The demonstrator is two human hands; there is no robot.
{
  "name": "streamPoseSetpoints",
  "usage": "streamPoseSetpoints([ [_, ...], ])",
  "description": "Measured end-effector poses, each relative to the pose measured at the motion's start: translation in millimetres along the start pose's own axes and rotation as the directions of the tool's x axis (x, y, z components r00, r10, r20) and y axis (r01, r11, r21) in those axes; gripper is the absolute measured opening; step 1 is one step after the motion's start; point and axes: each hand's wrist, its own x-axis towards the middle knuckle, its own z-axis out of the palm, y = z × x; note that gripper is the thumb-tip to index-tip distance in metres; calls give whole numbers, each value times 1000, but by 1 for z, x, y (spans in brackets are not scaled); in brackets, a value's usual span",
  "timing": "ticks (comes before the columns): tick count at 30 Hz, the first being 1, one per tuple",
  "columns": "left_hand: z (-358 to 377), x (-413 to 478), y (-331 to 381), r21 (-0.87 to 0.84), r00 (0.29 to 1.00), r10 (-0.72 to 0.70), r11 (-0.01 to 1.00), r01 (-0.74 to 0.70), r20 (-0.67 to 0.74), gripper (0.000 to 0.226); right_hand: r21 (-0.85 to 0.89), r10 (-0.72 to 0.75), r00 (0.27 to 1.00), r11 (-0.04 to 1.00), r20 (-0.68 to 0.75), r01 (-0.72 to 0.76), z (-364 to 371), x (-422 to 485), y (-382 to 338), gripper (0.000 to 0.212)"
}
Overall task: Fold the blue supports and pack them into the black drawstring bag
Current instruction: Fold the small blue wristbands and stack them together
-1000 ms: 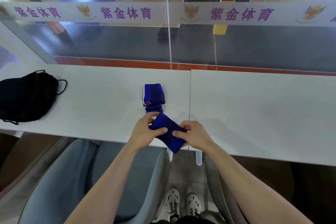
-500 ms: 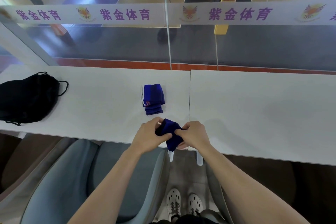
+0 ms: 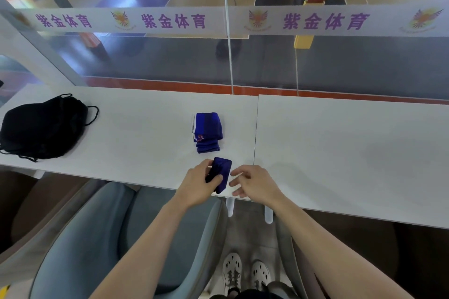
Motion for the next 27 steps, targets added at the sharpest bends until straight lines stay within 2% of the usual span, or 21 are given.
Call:
streamPoseSetpoints([
  [1, -1, -2, -3, -8, 1000, -19, 1000, 19, -13, 20, -188, -46, 999, 981, -14, 42, -3, -1, 4, 35],
  [3, -2, -7, -8, -29, 998, -58, 998, 57, -39, 16, -530, -89, 996, 843, 22, 87, -8, 0, 15, 35],
  [5, -1, -13, -15, -40, 993, -95, 995, 93, -64, 14, -730, -26, 993, 676, 117, 104, -8, 5, 28, 34],
  [7, 2, -20, -25, -26, 985, -146, 989, 144, -96, 15, -825, 49, 977, 545, 208, 148, -3, 12, 40, 31],
  [9, 2, -26, -37, -10, 972, -202, 979, 203, -122, 19, -846, 106, 958, 503, 265, 178, 6, 19, 49, 29],
  [11, 1, -32, -51, -18, 955, -263, 965, 263, -139, 22, -839, 103, 951, 505, 292, 203, 15, 23, 54, 25],
  [13, -2, -38, -67, -78, 937, -326, 945, 318, -127, 22, -800, 88, 954, 570, 287, 187, 28, 23, 56, 18],
  [15, -6, -45, -81, -190, 926, -363, 921, 340, -104, 25, -698, 57, 961, 699, 272, 156, 44, 24, 56, 29],
  [16, -8, -47, -87, -249, 920, -381, 904, 349, -96, 29, -593, 44, 965, 796, 258, 122, 53, 24, 52, 34],
  [18, -15, -48, -95, -380, 908, -409, 856, 350, -86, 26, -230, 65, 968, 973, 242, -8, 71, 27, 36, 42],
  [20, -22, -47, -107, -529, 903, -425, 780, 334, -56, 25, 90, 90, 964, 989, 250, -116, 91, 30, 19, 44],
  [21, -27, -47, -113, -595, 901, -432, 734, 328, -35, 30, 146, 73, 971, 983, 228, -108, 101, 31, 10, 42],
  [24, -40, -48, -134, -686, 903, -429, 648, 332, 31, 47, 207, 41, 990, 976, 137, -69, 132, 41, -9, 27],
  [27, -58, -47, -160, -741, 916, -387, 584, 333, 107, 40, 223, 63, 995, 972, 76, -78, 161, 50, -25, 14],
])
